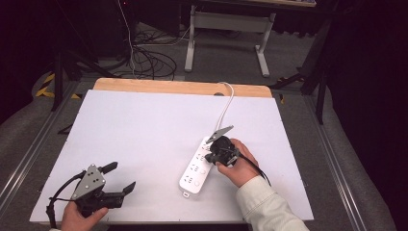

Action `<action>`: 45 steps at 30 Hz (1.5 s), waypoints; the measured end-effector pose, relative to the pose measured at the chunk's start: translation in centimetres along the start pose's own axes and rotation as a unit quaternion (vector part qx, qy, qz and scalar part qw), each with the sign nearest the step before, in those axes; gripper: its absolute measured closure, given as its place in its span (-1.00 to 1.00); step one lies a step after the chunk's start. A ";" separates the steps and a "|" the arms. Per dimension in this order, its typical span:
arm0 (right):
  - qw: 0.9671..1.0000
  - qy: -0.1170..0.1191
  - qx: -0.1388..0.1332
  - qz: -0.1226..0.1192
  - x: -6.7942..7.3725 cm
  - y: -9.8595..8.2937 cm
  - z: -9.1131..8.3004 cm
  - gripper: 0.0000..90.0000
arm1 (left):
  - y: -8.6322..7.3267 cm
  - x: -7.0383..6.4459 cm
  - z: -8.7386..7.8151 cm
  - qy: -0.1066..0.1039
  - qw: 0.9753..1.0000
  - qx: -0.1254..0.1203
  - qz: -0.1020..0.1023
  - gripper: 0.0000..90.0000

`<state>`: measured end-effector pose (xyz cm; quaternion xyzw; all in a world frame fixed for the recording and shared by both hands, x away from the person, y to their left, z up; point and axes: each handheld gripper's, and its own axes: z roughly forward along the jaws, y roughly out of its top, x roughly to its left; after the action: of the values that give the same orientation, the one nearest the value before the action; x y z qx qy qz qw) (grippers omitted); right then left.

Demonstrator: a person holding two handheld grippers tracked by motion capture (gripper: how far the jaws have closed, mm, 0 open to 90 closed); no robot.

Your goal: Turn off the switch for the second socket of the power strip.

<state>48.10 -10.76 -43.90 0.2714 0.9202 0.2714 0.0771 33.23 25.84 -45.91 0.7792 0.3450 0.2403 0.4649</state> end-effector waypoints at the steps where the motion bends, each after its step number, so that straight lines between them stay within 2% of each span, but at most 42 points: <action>1: 1.000 0.001 -0.001 0.000 0.0 0.0 0.0 1.00 | 0.0 0.0 0.0 0.000 1.000 0.000 0.000 -0.67; 10: 1.000 -0.004 -0.004 0.003 0.1 -0.2 0.1 1.00 | 0.0 0.0 0.0 0.000 1.000 0.001 0.003 -0.67; 16: 1.000 0.004 -0.003 0.008 -0.1 -0.2 0.1 1.00 | 0.0 0.0 0.0 0.000 1.000 0.001 0.003 -0.67; 21: 1.000 0.001 0.009 0.007 -0.1 0.0 0.1 1.00 | 0.0 0.0 0.0 0.000 1.000 0.001 0.002 -0.67; 22: 1.000 -0.008 0.019 0.000 0.1 0.1 0.0 1.00 | 0.0 0.0 0.0 0.000 1.000 0.001 0.002 -0.67; 36: 1.000 -0.019 0.019 -0.004 0.4 0.1 0.1 1.00 | 0.0 -0.1 0.2 -0.001 1.000 0.004 0.004 -0.67; 40: 1.000 -0.022 0.005 -0.002 0.5 0.3 0.5 1.00 | 0.1 -0.3 0.2 0.000 1.000 0.003 0.004 -0.67; 45: 1.000 -0.026 0.007 0.000 0.7 0.4 0.5 1.00 | 0.0 -0.2 0.1 -0.001 1.000 0.002 0.002 -0.67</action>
<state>47.87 -9.87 -44.14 0.2787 0.9198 0.2580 0.0988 33.21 25.65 -45.94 0.7813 0.3434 0.2399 0.4628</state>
